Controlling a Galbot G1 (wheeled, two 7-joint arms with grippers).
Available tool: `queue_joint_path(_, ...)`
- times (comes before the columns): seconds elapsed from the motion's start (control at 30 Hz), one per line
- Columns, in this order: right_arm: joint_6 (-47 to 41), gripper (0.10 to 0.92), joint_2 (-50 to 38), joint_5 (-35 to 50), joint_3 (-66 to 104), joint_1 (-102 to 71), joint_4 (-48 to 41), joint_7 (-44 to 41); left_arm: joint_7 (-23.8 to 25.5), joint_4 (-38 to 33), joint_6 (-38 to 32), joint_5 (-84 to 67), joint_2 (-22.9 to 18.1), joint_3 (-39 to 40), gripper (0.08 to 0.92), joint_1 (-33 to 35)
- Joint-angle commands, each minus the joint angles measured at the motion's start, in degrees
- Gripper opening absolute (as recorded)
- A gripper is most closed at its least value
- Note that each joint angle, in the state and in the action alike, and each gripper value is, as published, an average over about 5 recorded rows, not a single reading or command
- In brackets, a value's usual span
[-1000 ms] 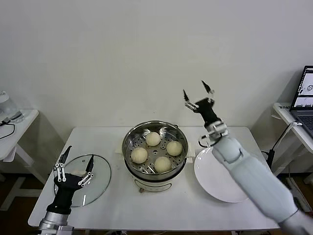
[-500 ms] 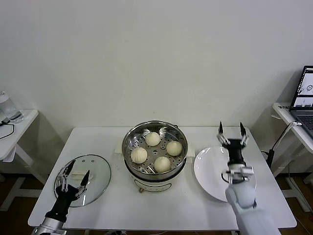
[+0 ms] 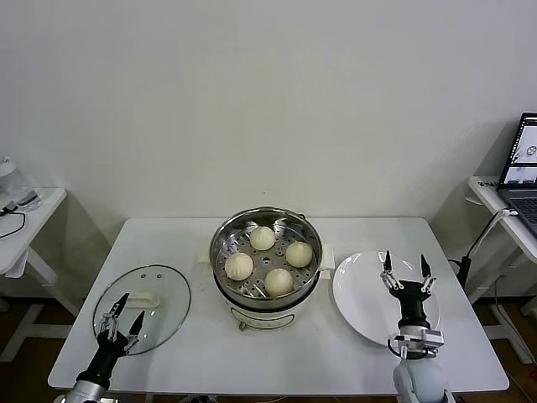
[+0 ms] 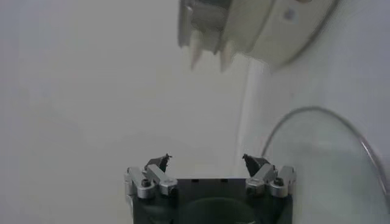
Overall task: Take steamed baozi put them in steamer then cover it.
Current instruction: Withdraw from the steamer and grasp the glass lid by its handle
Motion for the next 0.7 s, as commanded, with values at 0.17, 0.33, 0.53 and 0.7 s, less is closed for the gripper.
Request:
queue_joint_path(0.17,-0.1,0.823,1.6,-1.7,1.2,-2.6,0.2,-0.8,-2.4,11.8,2.7,6.5,-0.5,0.4,0.823,-9.6)
queue_joint_path(0.33,-0.2,0.823,1.6,-2.1,1.1,-2.4,0.0,-0.9,-2.4,12.6,2.6,6.5,-0.5,1.2,0.823,-10.9)
queue_joint_path(0.53,-0.1,0.823,1.7,-2.6,1.1,-2.2,-0.3,-1.0,-2.2,12.3,3.6,6.5,-1.2,2.2,0.823,-11.8)
queue_joint_path(0.7,0.1,0.823,1.9,-3.1,1.2,-2.2,-0.4,-1.1,-2.2,13.5,4.2,6.7,-1.6,2.9,0.823,-13.4)
